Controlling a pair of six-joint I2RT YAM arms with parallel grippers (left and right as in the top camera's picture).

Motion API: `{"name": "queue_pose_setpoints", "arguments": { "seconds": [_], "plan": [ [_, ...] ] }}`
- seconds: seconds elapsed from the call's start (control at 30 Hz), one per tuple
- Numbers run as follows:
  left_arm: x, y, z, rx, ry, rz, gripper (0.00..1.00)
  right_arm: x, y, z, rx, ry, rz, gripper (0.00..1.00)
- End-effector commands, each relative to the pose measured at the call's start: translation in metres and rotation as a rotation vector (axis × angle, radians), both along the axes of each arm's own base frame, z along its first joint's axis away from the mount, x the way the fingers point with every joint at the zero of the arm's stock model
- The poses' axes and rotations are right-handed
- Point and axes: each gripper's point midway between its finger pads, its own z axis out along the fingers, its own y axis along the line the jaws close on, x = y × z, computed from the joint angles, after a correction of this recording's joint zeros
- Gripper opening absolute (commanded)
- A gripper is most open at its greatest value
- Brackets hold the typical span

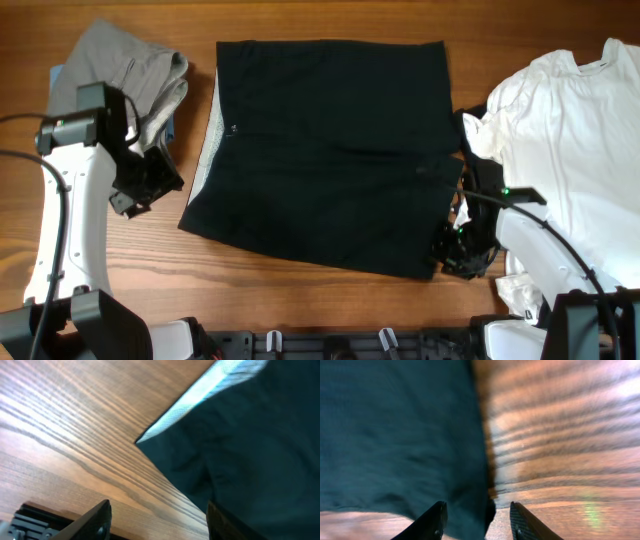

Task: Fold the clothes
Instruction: 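Grasp the bottom edge of the trousers with both grippers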

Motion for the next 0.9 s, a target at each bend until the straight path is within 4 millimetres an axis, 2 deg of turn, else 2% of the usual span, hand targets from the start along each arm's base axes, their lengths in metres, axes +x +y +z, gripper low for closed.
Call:
{"name": "queue_pose_setpoints", "arguments": {
  "seconds": [0.0, 0.03, 0.13, 0.2, 0.33, 0.4, 0.47, 0.5, 0.67, 0.87],
  "plan": [
    [-0.014, 0.003, -0.019, -0.058, 0.04, 0.09, 0.59, -0.007, 0.013, -0.003, 0.063, 0.037, -0.084, 0.43],
    [-0.016, 0.003, -0.022, -0.066, 0.045, 0.096, 0.59, -0.007, 0.013, -0.003, 0.065, 0.037, -0.084, 0.43],
    [-0.021, 0.003, -0.037, -0.072, 0.055, 0.107, 0.61, -0.005, 0.015, -0.003, 0.078, 0.033, -0.093, 0.55],
    [-0.024, 0.002, -0.045, -0.074, 0.062, 0.107, 0.62, -0.007, 0.02, -0.001, 0.108, 0.039, -0.098, 0.56],
    [-0.028, 0.001, -0.055, -0.076, 0.071, 0.108, 0.63, -0.011, 0.02, -0.006, 0.106, 0.048, -0.114, 0.4],
    [-0.029, 0.001, -0.055, -0.076, 0.072, 0.108, 0.63, -0.011, 0.02, -0.007, 0.103, 0.051, -0.125, 0.27],
    [-0.028, 0.001, -0.055, -0.075, 0.069, 0.107, 0.63, -0.007, 0.02, -0.007, 0.105, 0.037, -0.122, 0.09],
    [-0.028, 0.001, -0.055, -0.075, 0.068, 0.107, 0.63, -0.005, 0.02, -0.006, 0.107, 0.027, -0.112, 0.04],
    [-0.023, -0.005, -0.068, -0.108, 0.031, 0.108, 0.64, 0.018, 0.018, 0.009, 0.094, -0.039, -0.075, 0.04],
    [-0.033, -0.008, -0.098, -0.107, 0.029, 0.108, 0.63, 0.025, 0.018, 0.013, 0.097, -0.06, -0.067, 0.04]
  ]
}}
